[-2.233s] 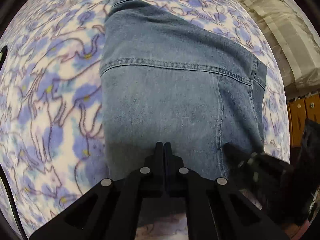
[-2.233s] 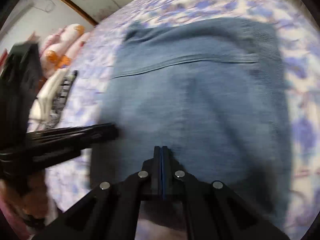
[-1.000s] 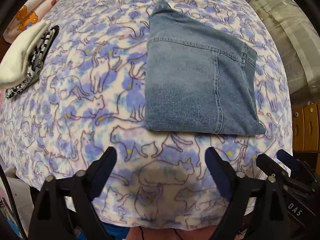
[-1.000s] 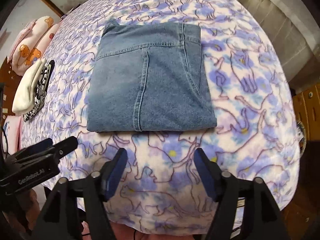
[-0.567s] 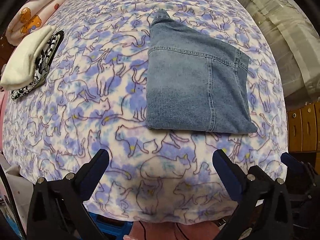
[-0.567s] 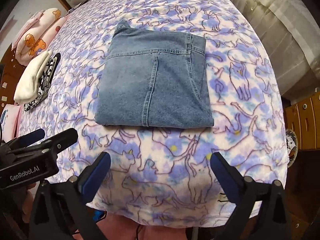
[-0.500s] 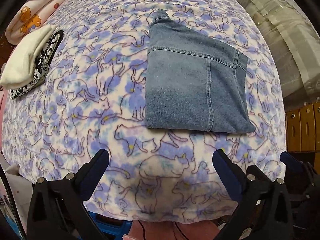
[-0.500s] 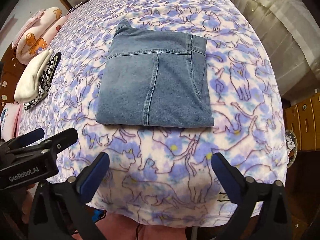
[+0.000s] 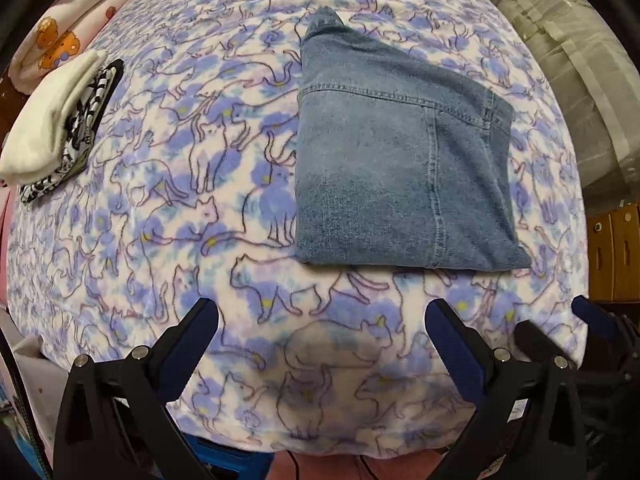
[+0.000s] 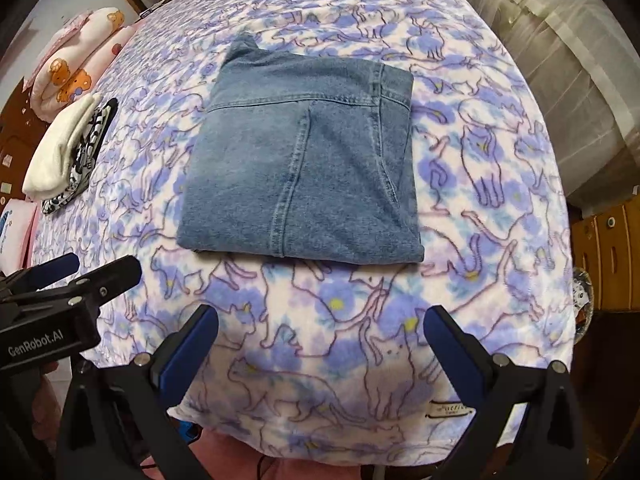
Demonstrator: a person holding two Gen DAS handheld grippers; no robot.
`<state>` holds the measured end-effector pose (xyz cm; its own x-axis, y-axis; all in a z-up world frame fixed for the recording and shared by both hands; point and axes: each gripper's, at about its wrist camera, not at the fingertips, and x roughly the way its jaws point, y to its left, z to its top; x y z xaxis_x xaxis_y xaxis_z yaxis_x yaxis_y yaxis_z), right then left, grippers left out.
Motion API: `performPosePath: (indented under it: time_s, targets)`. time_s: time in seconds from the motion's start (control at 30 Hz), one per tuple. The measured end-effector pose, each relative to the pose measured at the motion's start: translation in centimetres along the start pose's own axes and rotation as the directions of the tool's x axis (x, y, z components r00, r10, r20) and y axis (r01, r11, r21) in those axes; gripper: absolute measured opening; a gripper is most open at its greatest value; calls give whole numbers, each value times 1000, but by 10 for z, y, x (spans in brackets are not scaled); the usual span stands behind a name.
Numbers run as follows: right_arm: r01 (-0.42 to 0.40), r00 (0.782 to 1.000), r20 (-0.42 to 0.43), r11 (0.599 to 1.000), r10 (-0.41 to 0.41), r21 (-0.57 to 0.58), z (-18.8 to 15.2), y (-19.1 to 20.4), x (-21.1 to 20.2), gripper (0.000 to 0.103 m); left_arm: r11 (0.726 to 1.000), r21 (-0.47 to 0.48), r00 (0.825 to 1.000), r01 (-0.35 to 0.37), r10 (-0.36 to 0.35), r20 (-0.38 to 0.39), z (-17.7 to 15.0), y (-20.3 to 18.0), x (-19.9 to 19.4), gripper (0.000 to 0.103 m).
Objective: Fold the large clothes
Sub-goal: 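Grasp the folded denim jacket edges with both grippers, then lift the folded jacket with both grippers and carry it toward the clothes stack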
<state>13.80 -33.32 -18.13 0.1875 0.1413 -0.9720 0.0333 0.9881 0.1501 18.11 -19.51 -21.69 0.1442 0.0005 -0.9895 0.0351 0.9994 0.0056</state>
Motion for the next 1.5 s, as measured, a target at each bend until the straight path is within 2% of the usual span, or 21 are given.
performPosePath:
  time_s: [0.27,0.43,0.53,0.6,0.77,0.8,0.87,1.0,1.1,1.27,1.3,1.4,1.5]
  targets:
    - [-49,998,-23,994,52,94,20,-47,52,103,1000,-3,999,1,-1,-38,25,8,65,102]
    - [-184,982,-6,967,188,174,38,-81,90,103,991,82,994,104,-101,-30,51,9,98,102]
    - [-270,962,12,950,272,157,52,-96,109,103,980,102,985,169,-165,-45,66,14,115,102]
    - [-316,949,25,937,316,147,59,-105,120,103,968,96,972,232,-226,-68,79,22,130,102]
    - [-462,884,23,867,466,188,76,-125,149,103,938,76,938,339,-331,-97,109,36,155,102]
    - [-481,874,24,855,486,192,79,-127,152,103,934,78,936,348,-341,-92,115,37,158,102]
    - [-513,854,17,836,520,195,85,-131,158,103,939,92,942,330,-322,-93,126,35,167,102]
    - [-559,820,19,794,572,237,91,-135,170,103,921,104,926,375,-366,-97,149,26,182,102]
    - [-571,808,2,783,589,245,95,-134,175,103,912,124,919,392,-382,-92,159,14,189,103]
    - [-580,802,-31,791,596,194,103,-118,180,103,908,93,912,409,-403,-76,161,12,192,103]
    - [-589,796,-32,785,605,190,106,-116,181,103,909,92,914,406,-401,-69,160,12,192,103]
    - [-638,755,-42,749,654,179,120,-111,187,103,910,71,912,409,-405,-62,159,13,194,103]
    - [-646,744,-55,738,666,195,129,-105,194,103,910,51,911,411,-408,-58,159,12,194,103]
